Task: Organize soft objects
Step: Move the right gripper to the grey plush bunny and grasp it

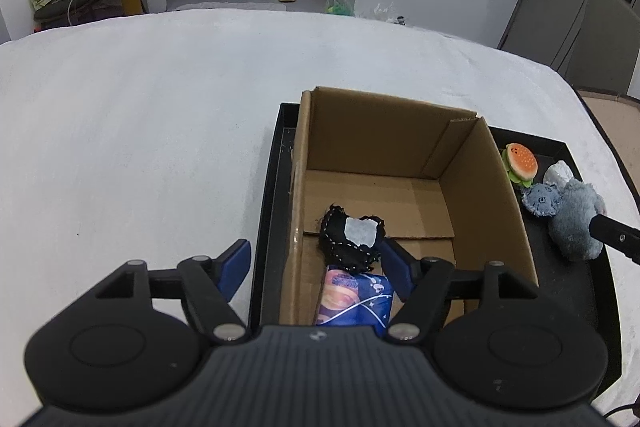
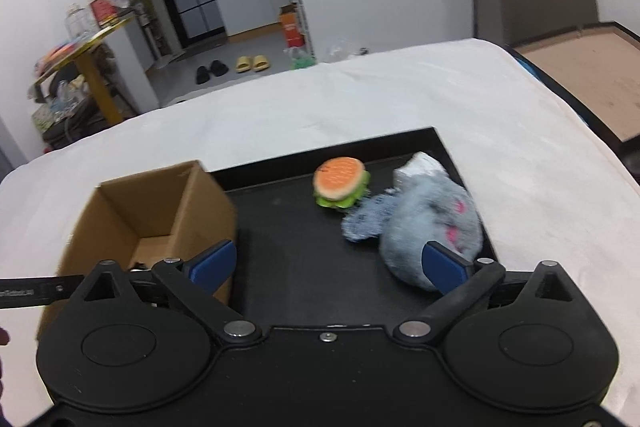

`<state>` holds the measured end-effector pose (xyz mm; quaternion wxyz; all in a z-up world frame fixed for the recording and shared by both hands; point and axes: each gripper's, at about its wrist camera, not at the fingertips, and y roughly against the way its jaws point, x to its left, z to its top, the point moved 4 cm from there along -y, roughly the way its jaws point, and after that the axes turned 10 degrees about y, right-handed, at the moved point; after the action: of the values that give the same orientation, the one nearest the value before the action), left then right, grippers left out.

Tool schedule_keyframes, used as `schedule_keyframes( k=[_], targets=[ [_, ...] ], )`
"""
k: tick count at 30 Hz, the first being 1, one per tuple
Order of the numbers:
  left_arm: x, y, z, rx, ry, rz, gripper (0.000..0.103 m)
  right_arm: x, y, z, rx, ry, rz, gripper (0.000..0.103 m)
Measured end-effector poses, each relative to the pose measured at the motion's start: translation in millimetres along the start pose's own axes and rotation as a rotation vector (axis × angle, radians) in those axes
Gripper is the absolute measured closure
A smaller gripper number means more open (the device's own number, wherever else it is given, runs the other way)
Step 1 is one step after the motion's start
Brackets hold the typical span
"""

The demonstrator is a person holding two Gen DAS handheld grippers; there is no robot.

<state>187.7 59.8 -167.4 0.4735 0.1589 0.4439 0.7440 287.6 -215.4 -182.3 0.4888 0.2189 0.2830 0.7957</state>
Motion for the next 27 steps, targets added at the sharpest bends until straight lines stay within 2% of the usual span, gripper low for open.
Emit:
schedule_keyframes(
  k=[8, 17, 27],
  targets=[
    [-9, -8, 0, 0.018, -0.008, 0.023, 0.033, -25, -11, -9, 0.009, -0.021, -0.064, 0.002],
    [-12, -16, -1, 0.041, 0.0, 0.036, 0.032, -52, -34, -4, 0.02, -0.025, -0.085, 0.002],
    [-15, -21, 0, 0.04, 0.004, 0.046, 0.033, -54, -57, -4, 0.05, -0.002, -0.093, 0.005]
  ],
)
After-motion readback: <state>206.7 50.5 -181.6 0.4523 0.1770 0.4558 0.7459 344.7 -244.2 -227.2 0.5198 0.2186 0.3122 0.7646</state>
